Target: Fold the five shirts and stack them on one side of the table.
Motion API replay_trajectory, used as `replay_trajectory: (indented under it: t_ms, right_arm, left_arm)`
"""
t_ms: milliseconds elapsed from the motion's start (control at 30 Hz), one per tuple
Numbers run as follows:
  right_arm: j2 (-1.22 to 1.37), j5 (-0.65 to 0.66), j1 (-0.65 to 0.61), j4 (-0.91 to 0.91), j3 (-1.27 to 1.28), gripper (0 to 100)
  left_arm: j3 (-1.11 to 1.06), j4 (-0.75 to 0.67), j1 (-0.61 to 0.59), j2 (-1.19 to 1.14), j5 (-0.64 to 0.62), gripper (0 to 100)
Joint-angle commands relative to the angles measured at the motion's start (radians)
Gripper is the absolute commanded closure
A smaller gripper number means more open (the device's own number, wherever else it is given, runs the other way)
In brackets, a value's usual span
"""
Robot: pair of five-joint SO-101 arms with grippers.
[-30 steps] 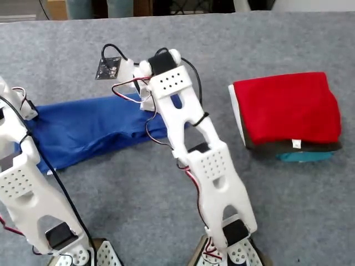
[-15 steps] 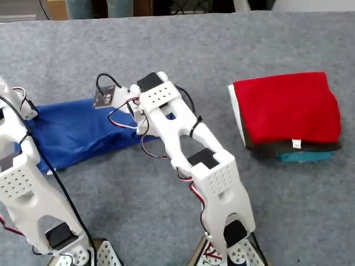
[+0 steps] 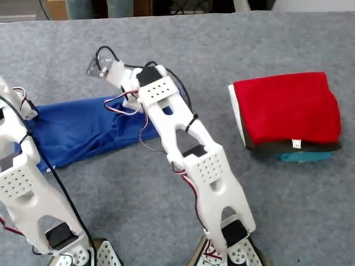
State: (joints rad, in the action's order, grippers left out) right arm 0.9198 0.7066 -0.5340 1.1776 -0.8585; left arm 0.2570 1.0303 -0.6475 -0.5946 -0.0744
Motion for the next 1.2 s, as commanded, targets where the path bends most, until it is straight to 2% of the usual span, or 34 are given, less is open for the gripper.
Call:
replay_trajectory:
  t_ms: [0,67,233,267,400,533,700,867,1067,1167]
  right_arm:
    - [0.035,-0.012,0.018,-0.037,-0.133,98.4]
    - [0.041,-0.012,0.035,0.055,-0.206,98.4]
    - [0.005,0.006,0.035,0.565,-0.472,98.4]
    - [0.005,0.017,0.026,0.597,-0.503,98.5]
    - [-0.045,-0.026,0.011,0.594,-0.403,98.5]
    - [-0.148,-0.020,-0.002,0.588,-0.093,98.5]
    - [-0.150,-0.018,0.017,0.422,0.151,98.4]
    - [-0.079,-0.028,0.051,0.216,0.133,98.4]
    - [-0.056,-0.028,0.049,0.247,0.007,98.4]
    - [-0.033,-0.028,0.052,0.166,-0.012,98.4]
  left_arm:
    - [0.005,-0.018,0.007,0.008,0.006,86]
    - [0.005,-0.018,0.007,0.008,0.006,86]
    - [0.005,-0.018,0.007,0.008,0.006,86]
    - [0.005,-0.018,0.007,0.008,0.006,86]
    - [0.005,-0.018,0.008,0.008,0.006,86]
    - [0.005,-0.018,0.007,0.008,0.006,86]
    - [0.005,-0.018,0.008,0.008,0.006,86]
    - [0.005,-0.018,0.008,0.008,0.006,86]
    - [0.005,-0.018,0.010,0.008,0.006,86]
    - [0.005,-0.018,0.010,0.008,0.006,86]
